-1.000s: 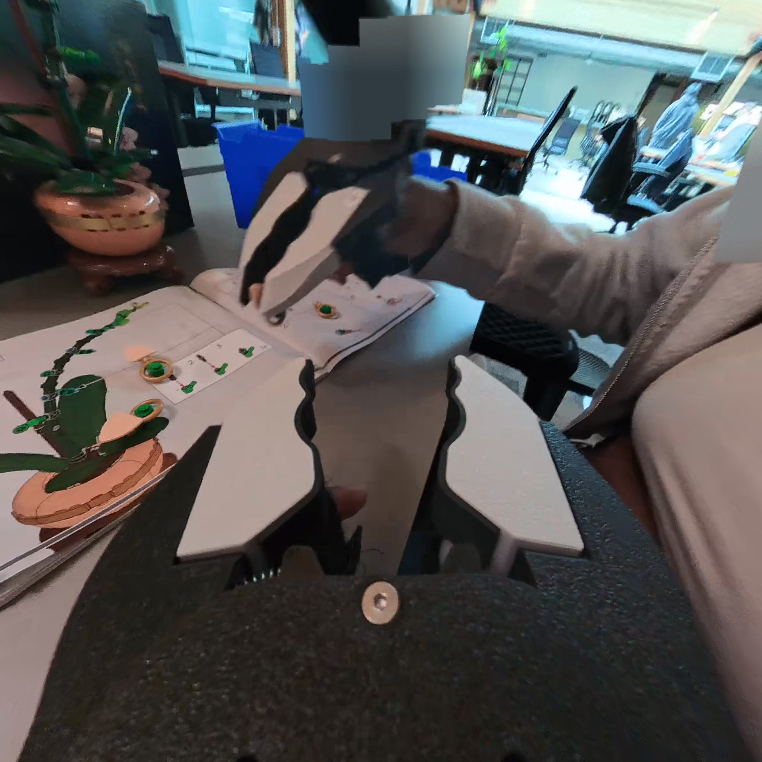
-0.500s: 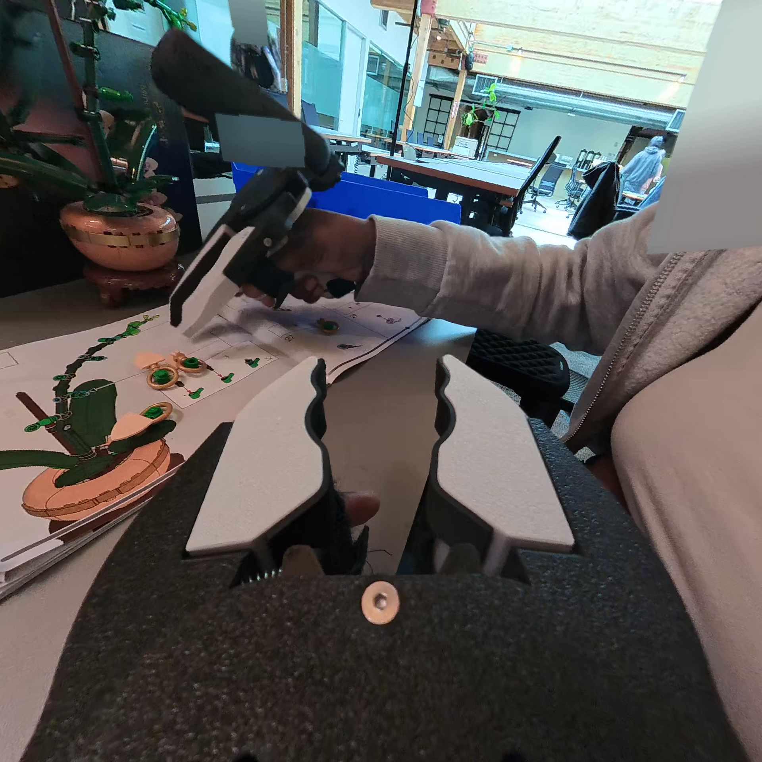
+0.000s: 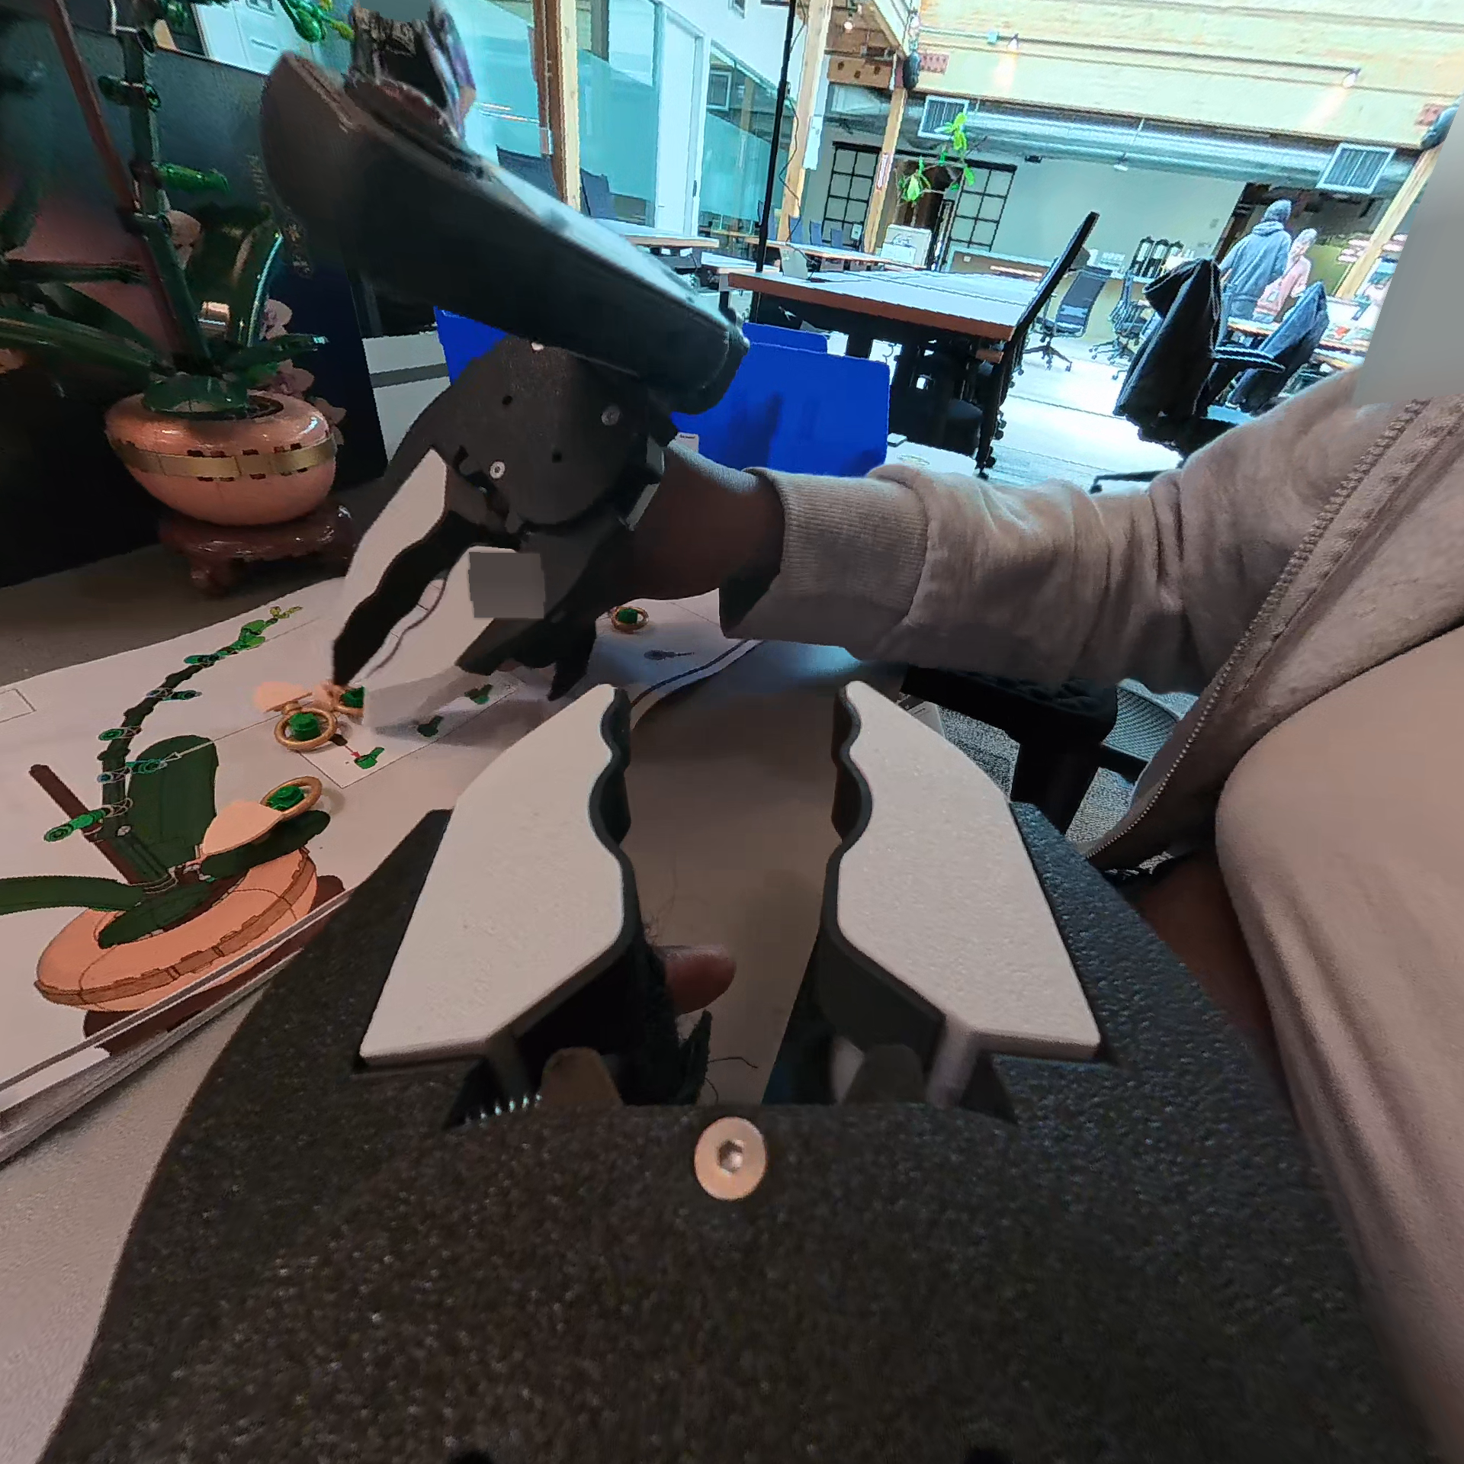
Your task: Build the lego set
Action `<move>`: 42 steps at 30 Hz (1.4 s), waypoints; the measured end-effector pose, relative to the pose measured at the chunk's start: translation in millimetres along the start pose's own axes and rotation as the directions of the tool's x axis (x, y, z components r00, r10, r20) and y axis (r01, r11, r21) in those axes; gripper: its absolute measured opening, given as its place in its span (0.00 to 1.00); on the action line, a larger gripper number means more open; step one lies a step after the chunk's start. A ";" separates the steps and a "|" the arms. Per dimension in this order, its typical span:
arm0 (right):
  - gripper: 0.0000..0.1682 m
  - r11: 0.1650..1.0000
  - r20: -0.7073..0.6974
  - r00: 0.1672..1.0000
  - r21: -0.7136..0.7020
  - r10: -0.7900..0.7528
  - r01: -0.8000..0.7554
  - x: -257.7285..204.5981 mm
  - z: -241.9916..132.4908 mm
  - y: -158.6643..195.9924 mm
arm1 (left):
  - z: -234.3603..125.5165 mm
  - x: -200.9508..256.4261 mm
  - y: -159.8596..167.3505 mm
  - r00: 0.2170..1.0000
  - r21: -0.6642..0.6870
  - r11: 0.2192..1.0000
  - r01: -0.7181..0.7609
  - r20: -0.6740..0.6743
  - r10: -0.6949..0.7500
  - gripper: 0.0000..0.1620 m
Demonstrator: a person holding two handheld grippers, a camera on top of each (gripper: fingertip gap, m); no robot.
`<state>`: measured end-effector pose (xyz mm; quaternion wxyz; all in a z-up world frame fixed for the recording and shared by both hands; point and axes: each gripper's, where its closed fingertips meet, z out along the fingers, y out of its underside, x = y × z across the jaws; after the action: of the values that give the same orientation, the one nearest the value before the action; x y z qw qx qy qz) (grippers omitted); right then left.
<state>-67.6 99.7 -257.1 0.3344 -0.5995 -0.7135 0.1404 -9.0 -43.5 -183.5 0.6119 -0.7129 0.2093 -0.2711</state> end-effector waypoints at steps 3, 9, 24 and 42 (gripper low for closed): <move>0.07 0.999 -0.027 0.999 0.016 0.044 -0.044 3.6 -1.3 2.4 | -1.1 -0.1 -0.3 1.000 0.007 1.000 0.001 -0.002 -0.001 0.30; 0.00 0.877 0.237 0.900 0.235 0.366 -0.419 -0.2 -19.7 -22.0 | -0.7 0.5 -0.1 1.000 0.005 1.000 -0.020 0.006 0.020 0.29; 0.11 0.939 0.073 0.959 0.197 0.273 -0.282 -5.1 -34.2 -5.0 | 2.3 2.1 4.4 0.997 -0.029 0.997 -0.070 0.026 0.071 0.29; 0.07 0.990 -0.194 0.971 0.060 0.137 -0.128 13.5 -13.4 7.9 | -0.2 0.6 4.5 0.996 -0.024 0.997 -0.078 0.037 0.079 0.28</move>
<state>-53.7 111.7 -247.8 0.4073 -0.6486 -0.6318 0.1190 -8.5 -44.8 -187.9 0.6180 -0.7160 0.2283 -0.2309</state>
